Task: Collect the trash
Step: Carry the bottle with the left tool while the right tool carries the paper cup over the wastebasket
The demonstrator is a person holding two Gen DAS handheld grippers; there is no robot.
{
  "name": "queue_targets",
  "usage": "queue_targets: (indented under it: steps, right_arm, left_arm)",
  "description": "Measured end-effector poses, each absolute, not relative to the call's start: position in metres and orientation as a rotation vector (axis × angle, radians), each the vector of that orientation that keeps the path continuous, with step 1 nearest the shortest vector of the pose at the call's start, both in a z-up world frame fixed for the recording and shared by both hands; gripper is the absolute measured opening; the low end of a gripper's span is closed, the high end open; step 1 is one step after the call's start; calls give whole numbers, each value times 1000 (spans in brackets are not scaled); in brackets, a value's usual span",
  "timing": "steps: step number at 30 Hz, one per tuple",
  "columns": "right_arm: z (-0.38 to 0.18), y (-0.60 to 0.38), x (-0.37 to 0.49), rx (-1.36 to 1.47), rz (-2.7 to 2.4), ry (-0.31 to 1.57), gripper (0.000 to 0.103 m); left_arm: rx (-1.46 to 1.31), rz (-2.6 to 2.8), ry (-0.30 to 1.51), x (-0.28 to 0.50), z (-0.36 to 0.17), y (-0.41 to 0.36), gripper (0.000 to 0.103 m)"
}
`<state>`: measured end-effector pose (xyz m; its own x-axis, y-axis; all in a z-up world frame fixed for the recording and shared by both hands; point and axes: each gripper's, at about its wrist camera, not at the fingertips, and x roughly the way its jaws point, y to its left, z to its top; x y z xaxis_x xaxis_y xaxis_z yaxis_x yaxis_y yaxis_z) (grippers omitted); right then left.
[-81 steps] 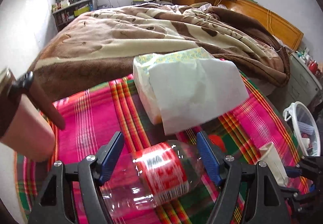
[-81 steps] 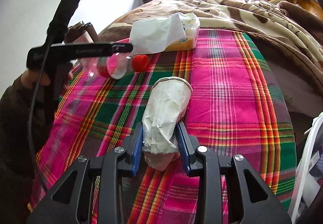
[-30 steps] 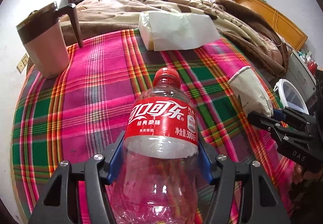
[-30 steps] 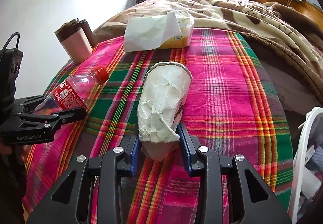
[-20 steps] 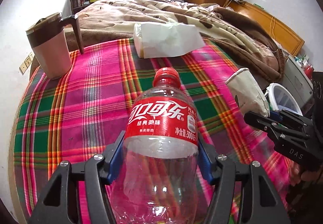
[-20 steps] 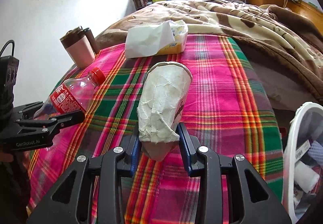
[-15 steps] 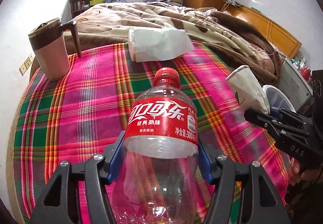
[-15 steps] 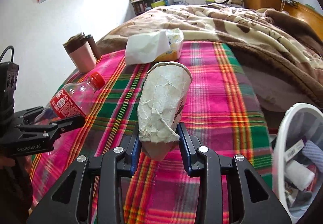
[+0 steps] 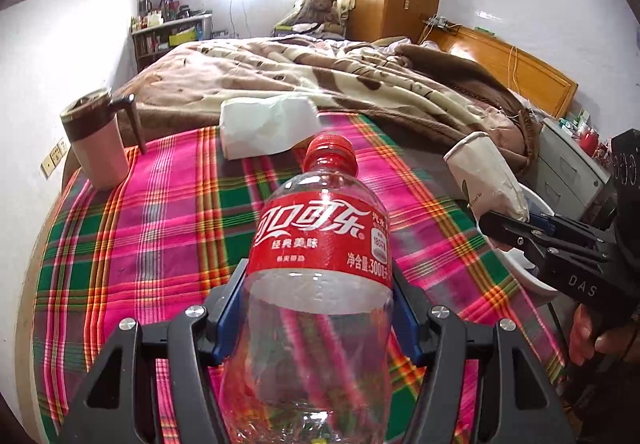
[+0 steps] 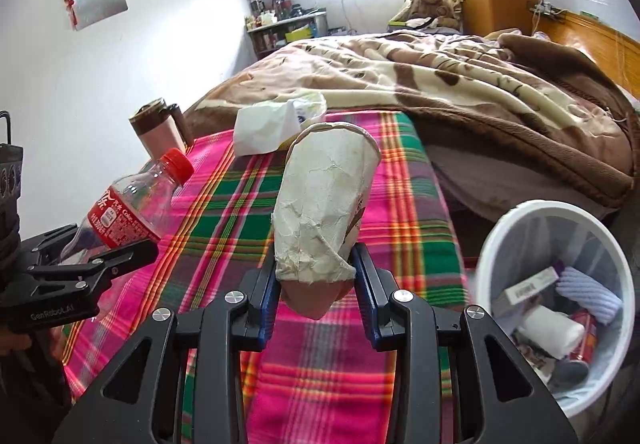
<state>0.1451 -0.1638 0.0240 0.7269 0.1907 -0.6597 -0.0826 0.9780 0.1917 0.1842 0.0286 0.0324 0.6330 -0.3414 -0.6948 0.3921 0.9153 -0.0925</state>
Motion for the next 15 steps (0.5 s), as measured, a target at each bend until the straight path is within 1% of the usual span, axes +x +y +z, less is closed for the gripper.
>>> queue_targets:
  steps: [15]
  right_arm:
    - [40,-217,105,189,56,664,36]
  left_arm:
    - [112,-506,688,140,53,-43,65]
